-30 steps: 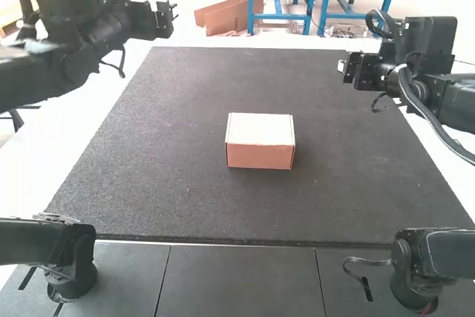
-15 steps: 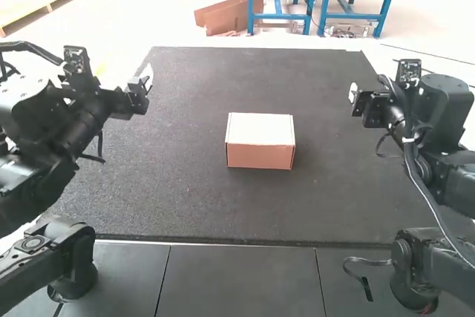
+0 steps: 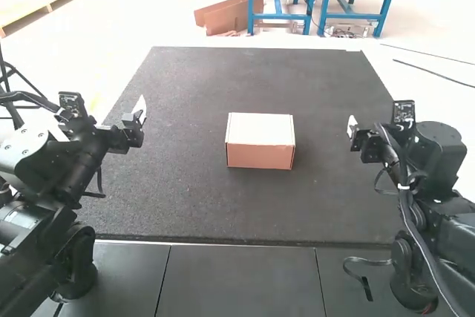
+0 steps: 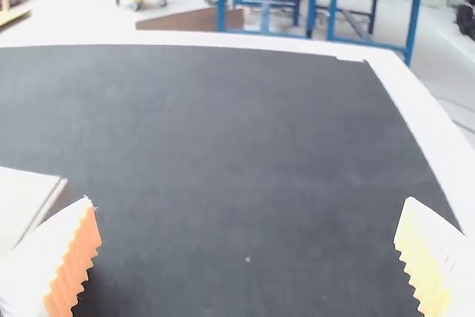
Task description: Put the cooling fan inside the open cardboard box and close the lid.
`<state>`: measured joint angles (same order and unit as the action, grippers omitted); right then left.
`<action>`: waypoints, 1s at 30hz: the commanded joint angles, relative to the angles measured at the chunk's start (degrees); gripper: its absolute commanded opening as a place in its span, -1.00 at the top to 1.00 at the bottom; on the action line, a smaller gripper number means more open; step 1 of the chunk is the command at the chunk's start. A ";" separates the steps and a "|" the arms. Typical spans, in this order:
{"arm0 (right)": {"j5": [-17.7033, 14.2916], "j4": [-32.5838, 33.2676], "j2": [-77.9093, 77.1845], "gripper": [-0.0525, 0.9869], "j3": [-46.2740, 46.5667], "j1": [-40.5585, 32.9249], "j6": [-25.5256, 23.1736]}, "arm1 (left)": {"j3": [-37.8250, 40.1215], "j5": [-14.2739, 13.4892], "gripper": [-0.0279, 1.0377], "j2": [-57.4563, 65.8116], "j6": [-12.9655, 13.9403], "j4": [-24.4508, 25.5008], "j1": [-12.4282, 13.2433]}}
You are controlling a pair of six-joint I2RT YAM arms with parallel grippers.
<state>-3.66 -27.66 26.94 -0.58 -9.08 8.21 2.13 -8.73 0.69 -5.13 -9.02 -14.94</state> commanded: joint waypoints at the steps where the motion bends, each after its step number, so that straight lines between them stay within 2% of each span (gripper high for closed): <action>1: 0.50 1.29 -4.97 -0.86 0.49 0.82 1.46 | -0.64 -2.78 -0.86 -0.51 -1.11 -0.83 0.53; 6: 0.32 11.66 -15.16 -0.86 0.58 0.82 1.37 | -1.96 -4.19 -0.86 -0.51 -1.29 -0.92 0.96; 11: 0.50 22.56 -27.99 -0.86 0.67 0.64 0.93 | -2.22 -3.13 -0.86 -0.51 -2.43 1.81 3.07; 16: 0.58 23.18 -26.94 -0.86 0.67 2.58 0.14 | -2.22 -0.15 -0.86 -0.51 -3.05 4.01 5.71; 22: 1.02 25.90 -26.94 -0.86 0.67 4.69 0.32 | -2.22 0.56 -0.86 -0.69 -2.96 6.47 8.61; 30: 2.25 27.75 -26.94 -0.86 0.67 4.69 1.20 | -2.13 0.47 -0.86 -0.69 -2.43 8.31 9.05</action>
<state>-2.68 -0.21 0.45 -0.21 -4.69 8.91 0.34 -8.97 0.69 -7.38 -0.58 -6.33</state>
